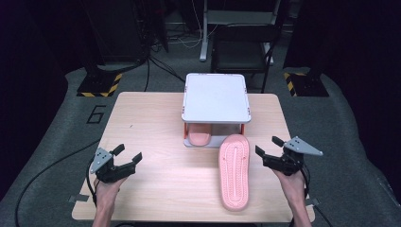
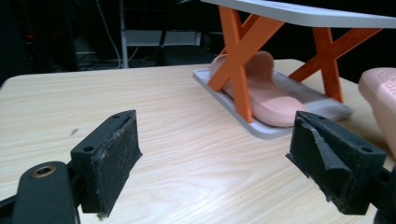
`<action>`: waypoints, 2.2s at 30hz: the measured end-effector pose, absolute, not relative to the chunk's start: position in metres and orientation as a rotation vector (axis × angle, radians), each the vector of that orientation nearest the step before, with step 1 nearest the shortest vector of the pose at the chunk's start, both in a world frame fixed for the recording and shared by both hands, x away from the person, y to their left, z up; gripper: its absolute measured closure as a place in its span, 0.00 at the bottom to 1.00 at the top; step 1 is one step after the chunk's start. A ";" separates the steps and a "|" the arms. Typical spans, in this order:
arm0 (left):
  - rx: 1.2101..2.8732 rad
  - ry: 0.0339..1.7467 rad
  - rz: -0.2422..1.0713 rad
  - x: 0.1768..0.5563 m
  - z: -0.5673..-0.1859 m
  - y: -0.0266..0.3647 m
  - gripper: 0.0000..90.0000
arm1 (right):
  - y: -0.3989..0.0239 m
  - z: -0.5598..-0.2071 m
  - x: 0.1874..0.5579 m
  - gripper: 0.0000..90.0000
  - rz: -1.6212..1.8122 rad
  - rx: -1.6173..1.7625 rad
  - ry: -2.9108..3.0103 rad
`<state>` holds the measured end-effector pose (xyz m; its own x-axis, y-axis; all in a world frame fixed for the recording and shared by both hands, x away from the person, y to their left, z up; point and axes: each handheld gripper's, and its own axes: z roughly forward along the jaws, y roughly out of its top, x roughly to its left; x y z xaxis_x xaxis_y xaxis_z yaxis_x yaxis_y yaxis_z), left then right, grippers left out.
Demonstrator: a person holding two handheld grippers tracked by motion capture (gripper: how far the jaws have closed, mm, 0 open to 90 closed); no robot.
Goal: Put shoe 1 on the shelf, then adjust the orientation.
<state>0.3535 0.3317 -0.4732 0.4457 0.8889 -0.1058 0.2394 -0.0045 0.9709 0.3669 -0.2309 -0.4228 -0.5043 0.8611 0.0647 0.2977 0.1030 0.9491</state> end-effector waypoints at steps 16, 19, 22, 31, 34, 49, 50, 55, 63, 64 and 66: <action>1.534 1.037 0.696 0.349 -0.474 0.326 0.18 | -0.216 -0.473 0.351 0.26 1.333 1.227 1.955; 1.542 1.038 0.694 0.349 -0.476 0.326 0.18 | -0.212 -0.476 0.350 0.27 1.346 1.257 1.958; 1.542 1.040 0.692 0.349 -0.478 0.324 0.19 | -0.210 -0.477 0.348 0.28 1.399 1.254 1.951; 1.564 1.033 0.694 0.352 -0.479 0.314 0.19 | -0.186 -0.483 0.350 0.30 1.460 1.258 2.072; 1.571 1.032 0.695 0.352 -0.479 0.313 0.19 | -0.179 -0.481 0.350 0.31 1.477 1.221 2.075; 1.564 1.037 0.697 0.351 -0.479 0.314 0.19 | -0.132 -0.476 0.354 0.31 1.566 1.105 2.187; 1.564 1.037 0.696 0.351 -0.479 0.314 0.19 | -0.130 -0.476 0.355 0.31 1.575 1.093 2.191; 1.574 1.028 0.691 0.351 -0.477 0.312 0.19 | -0.124 -0.476 0.355 0.28 1.537 1.095 2.209; 1.570 1.024 0.694 0.350 -0.478 0.310 0.19 | -0.160 -0.472 0.350 0.31 1.571 1.177 2.044; 1.569 1.023 0.696 0.350 -0.478 0.310 0.19 | -0.170 -0.478 0.352 0.31 1.552 1.217 2.038; 1.569 1.030 0.696 0.350 -0.478 0.309 0.19 | -0.171 -0.481 0.354 0.32 1.523 1.223 2.051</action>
